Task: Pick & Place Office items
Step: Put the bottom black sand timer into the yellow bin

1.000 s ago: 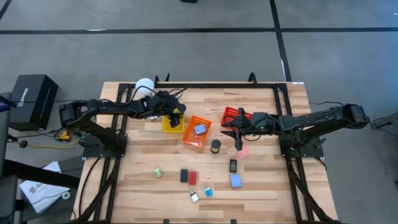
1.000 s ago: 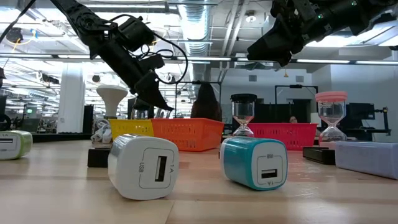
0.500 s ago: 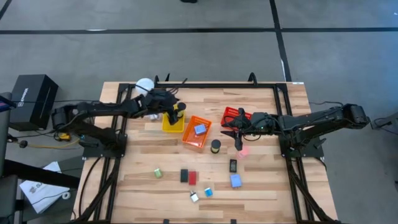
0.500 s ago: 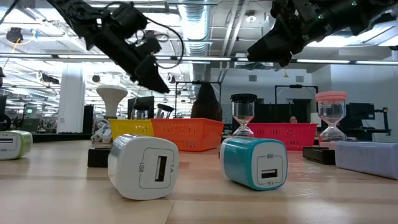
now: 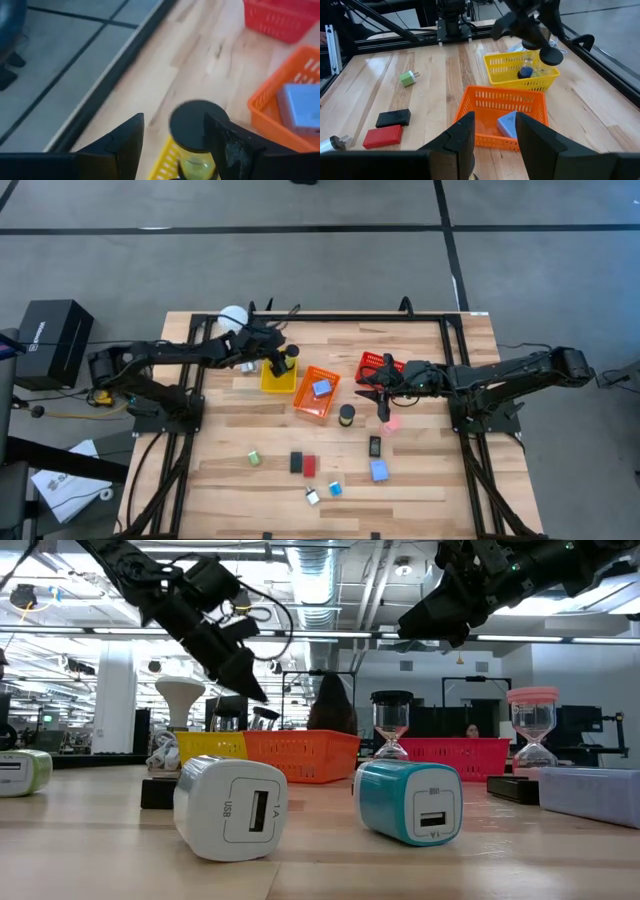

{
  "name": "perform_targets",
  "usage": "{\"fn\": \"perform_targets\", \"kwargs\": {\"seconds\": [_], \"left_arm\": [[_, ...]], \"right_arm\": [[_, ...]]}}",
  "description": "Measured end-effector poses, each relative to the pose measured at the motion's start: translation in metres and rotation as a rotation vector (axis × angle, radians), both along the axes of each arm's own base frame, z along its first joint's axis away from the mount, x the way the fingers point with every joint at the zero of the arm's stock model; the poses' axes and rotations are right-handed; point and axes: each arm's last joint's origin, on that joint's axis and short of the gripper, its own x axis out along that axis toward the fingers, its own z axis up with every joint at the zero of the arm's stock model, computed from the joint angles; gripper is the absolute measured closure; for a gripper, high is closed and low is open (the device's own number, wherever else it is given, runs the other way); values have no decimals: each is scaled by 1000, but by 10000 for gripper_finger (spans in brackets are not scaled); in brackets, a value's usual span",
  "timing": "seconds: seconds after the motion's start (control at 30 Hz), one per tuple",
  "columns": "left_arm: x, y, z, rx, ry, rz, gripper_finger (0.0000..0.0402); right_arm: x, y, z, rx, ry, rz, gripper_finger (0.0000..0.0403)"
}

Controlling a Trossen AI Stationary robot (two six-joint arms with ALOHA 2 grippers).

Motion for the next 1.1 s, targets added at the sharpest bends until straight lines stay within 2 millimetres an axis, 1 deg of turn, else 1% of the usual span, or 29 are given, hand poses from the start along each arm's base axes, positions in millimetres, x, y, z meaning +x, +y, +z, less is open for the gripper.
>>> {"fn": "perform_targets", "kwargs": {"seconds": [0.07, 0.17, 0.43, 0.6, 1.1], "left_arm": [[3, 1, -5, -8, 8, -3, 206], [4, 2, -7, -8, 11, -3, 212], [-3, -1, 1, 2, 26, 3, 231], [-8, -4, 2, -12, 55, 4, 238], [-9, -6, 1, -30, 84, 0, 249]], "right_arm": [[0, 0, 0, 0, 0, 0, 269], [0, 0, 0, 0, 0, 0, 269], [0, 0, 0, 1, 0, 0, 269], [0, 1, 0, 3, 0, 2, 269], [0, 1, 0, 3, 0, 2, 269]]}}
